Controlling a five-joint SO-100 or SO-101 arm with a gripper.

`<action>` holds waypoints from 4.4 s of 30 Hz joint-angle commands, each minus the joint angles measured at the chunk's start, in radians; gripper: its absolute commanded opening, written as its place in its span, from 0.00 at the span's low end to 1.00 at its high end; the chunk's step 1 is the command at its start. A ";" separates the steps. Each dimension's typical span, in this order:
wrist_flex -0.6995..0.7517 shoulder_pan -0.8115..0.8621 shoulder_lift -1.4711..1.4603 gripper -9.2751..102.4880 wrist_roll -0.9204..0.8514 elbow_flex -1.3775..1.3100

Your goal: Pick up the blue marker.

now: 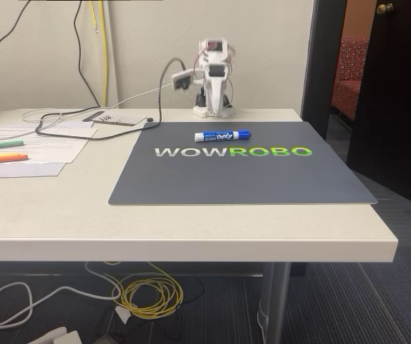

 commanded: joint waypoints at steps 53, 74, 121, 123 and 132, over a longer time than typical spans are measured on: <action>0.304 -0.080 -0.989 0.22 0.015 -0.718; 0.322 -0.084 -0.968 0.08 -0.075 -0.750; 0.198 -0.051 0.061 0.10 0.008 -0.583; 0.210 -0.052 0.061 0.10 0.011 -0.621; 0.247 -0.043 0.051 0.10 0.031 -0.724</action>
